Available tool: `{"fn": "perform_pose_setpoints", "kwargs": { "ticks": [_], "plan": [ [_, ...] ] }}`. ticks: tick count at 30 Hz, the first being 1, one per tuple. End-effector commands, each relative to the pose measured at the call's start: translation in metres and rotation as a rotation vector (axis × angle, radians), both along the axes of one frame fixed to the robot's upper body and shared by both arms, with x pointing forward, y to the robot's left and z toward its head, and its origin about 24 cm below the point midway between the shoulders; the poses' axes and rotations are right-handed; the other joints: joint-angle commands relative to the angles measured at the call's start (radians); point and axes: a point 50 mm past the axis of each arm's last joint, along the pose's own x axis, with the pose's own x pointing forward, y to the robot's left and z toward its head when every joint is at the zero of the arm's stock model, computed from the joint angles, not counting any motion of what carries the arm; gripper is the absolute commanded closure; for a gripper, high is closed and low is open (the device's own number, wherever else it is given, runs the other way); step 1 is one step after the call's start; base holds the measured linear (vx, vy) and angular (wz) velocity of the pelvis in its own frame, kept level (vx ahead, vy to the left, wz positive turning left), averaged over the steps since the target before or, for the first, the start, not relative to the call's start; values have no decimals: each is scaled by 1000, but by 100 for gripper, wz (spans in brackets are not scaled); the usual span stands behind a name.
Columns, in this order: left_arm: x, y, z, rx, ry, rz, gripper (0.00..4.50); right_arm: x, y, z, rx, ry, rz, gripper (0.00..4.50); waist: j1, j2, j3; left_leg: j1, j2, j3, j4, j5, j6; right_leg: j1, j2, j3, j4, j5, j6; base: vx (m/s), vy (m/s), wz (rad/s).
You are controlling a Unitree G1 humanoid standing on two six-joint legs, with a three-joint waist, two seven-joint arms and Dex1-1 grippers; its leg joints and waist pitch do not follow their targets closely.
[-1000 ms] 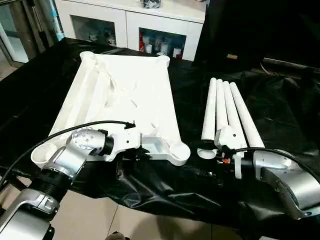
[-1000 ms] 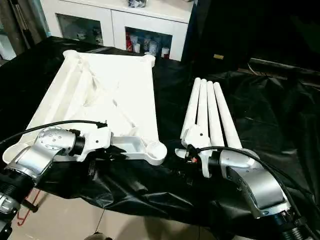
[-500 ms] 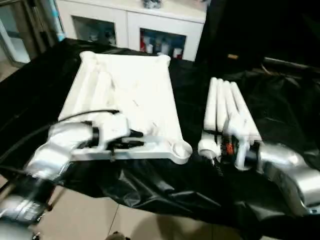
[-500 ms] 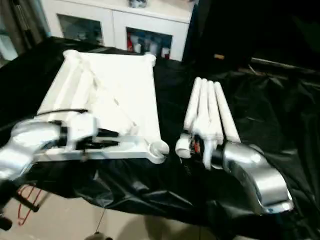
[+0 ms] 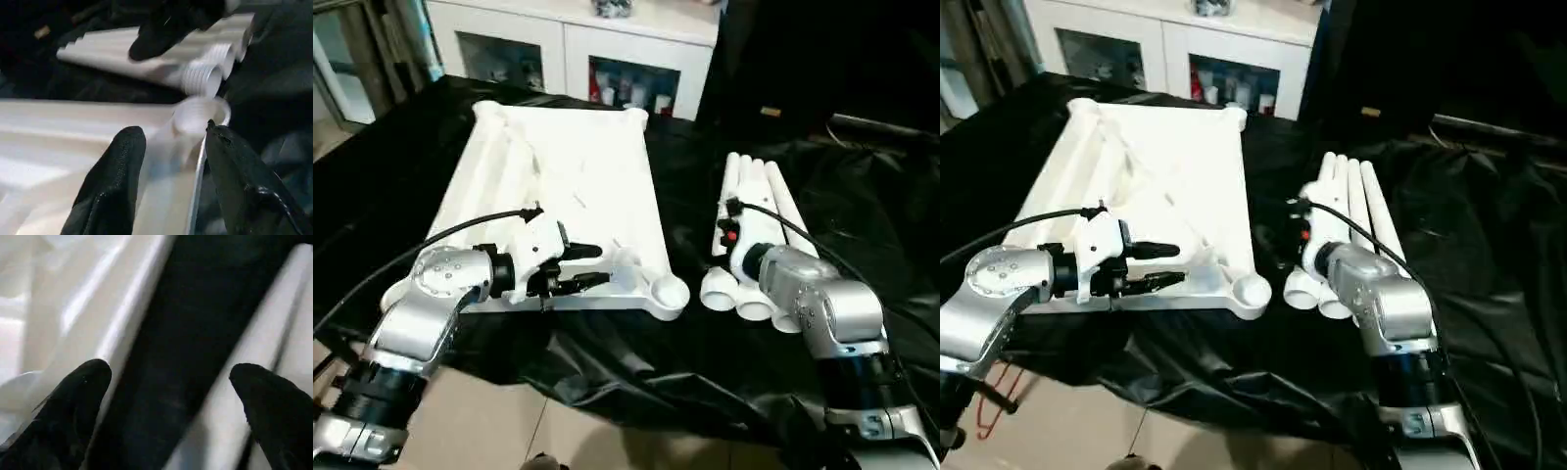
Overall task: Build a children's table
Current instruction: Pick table leg
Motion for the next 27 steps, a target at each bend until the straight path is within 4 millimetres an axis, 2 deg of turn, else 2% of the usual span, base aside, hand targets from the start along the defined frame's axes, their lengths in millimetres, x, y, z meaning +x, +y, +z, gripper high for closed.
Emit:
{"fn": "perform_pose_setpoints", "kwargs": {
  "ticks": [1,3,6,7,10,14,20,23,24,25,26,27],
  "plan": [
    [-3,-4,-1,3,11,-14,190,4,-5,-4,-31,64,-58,0,-7,18,-61,25,46,-13,-76,-123,-78,31,-75,49,-67,43,-184,0,0,0],
    [-3,-6,-1,3,12,-16,184,6,-5,-7,-43,110,-85,0,-10,19,-61,25,46,-13,-76,-134,-84,32,-75,51,-70,26,-178,0,0,0],
    [-3,-7,0,2,15,-21,179,9,-4,-10,-30,141,-100,0,-12,20,-63,25,46,-13,-75,-122,-86,33,-75,50,-67,49,-177,0,0,0],
    [-3,-8,0,2,18,-24,152,10,-4,-11,-17,153,-102,0,-11,21,-63,26,47,-13,-75,-116,-85,32,-74,50,-67,60,-177,0,0,0],
    [-5,-9,1,-1,28,-31,143,12,-2,-12,-4,184,-111,0,-14,20,-64,25,46,-13,-75,-108,-84,34,-73,49,-63,83,-184,0,0,0],
    [-6,-12,2,-2,38,-44,101,18,-1,-17,-11,245,-137,0,-18,19,-62,23,46,-13,-75,-112,-82,35,-75,49,-66,62,-188,0,0,0],
    [-8,-15,3,-7,50,-56,53,23,3,-19,6,291,-120,0,-20,15,-63,23,46,-12,-73,-99,-76,36,-75,48,-64,77,-193,0,0,0],
    [-9,-15,3,-6,52,-58,29,24,3,-20,-5,308,-123,0,-21,17,-62,23,46,-11,-73,-106,-80,35,-74,48,-65,64,-194,0,0,0],
    [-9,-15,2,-3,55,-59,17,25,3,-22,-5,323,-119,0,-20,11,-63,23,47,-11,-73,-98,-76,37,-76,48,-63,68,-194,0,0,0],
    [-9,-15,2,-3,55,-59,17,25,3,-22,-5,323,-119,0,-21,13,-63,22,46,-10,-73,-95,-74,36,-75,48,-64,69,-195,0,0,0],
    [-9,-15,3,-1,56,-59,3,25,3,-23,-9,336,-118,30,-21,13,-63,23,46,-10,-72,-92,-73,35,-75,48,-64,73,-194,0,0,0],
    [-9,-15,3,-1,56,-59,1,25,3,-23,-9,336,-118,37,-21,13,-63,23,46,-10,-73,-92,-72,35,-74,48,-64,73,-194,0,0,0]
  ]
}}
